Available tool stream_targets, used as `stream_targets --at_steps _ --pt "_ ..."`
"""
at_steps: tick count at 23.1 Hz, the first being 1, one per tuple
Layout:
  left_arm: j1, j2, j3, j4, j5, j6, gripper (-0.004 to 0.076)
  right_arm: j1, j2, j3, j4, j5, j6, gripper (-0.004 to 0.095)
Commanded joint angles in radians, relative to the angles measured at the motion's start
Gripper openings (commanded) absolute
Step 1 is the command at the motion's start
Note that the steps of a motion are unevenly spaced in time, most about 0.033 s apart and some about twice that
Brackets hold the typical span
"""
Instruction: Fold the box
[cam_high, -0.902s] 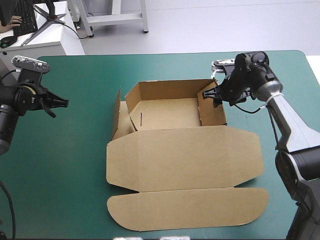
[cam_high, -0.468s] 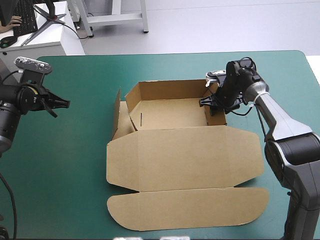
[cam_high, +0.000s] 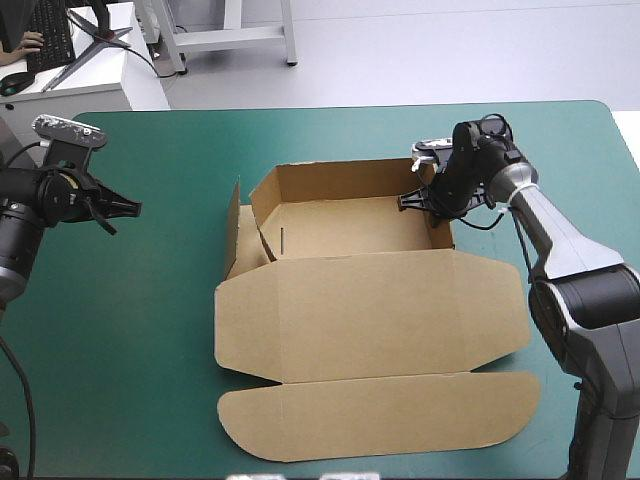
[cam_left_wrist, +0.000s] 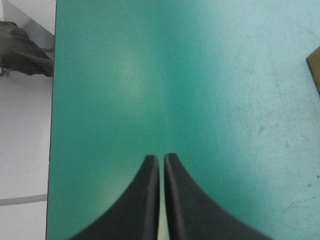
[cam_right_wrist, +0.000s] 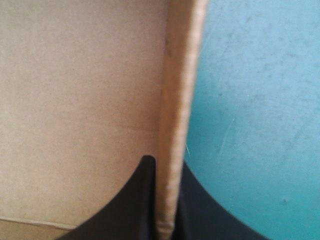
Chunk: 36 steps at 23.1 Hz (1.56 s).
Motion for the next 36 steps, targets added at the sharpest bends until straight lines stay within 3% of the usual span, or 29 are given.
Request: stream_targets --at_steps 1,7,11,14,19,23,27,36 --pt "0.001 -0.031 -0.030 0.006 -0.045 -0.006 0.0010 -0.003 -0.049 -0.037 0.017 -0.002 -0.011 -0.0020" --pt "0.001 -0.031 -0.030 0.006 -0.049 -0.006 0.0010 -0.018 -0.049 -0.128 0.026 0.064 -0.011 -0.0020" --pt "0.005 -0.031 -0.030 0.008 -0.061 -0.044 -0.0004 -0.100 -0.111 -0.189 0.191 0.064 -0.068 -0.0020" --pt "0.005 -0.031 -0.030 0.012 -0.082 -0.047 -0.0010 -0.156 -0.178 -0.185 0.205 0.066 -0.098 -0.0020" --pt "0.005 -0.028 -0.030 0.019 -0.125 -0.043 -0.0008 -0.295 -0.322 -0.185 0.339 0.066 -0.167 -0.0020" --pt "0.005 0.008 -0.030 0.005 -0.070 -0.039 0.0136 -0.328 -0.377 -0.185 0.360 0.066 -0.167 -0.0020" --pt "0.005 0.036 -0.030 -0.099 -0.074 -0.042 0.0434 -0.328 -0.392 -0.183 0.382 0.066 -0.167 -0.0020" --pt "0.005 0.081 -0.030 -0.426 -0.114 -0.118 0.0460 -0.328 -0.408 -0.030 0.397 0.064 -0.199 -0.0020"
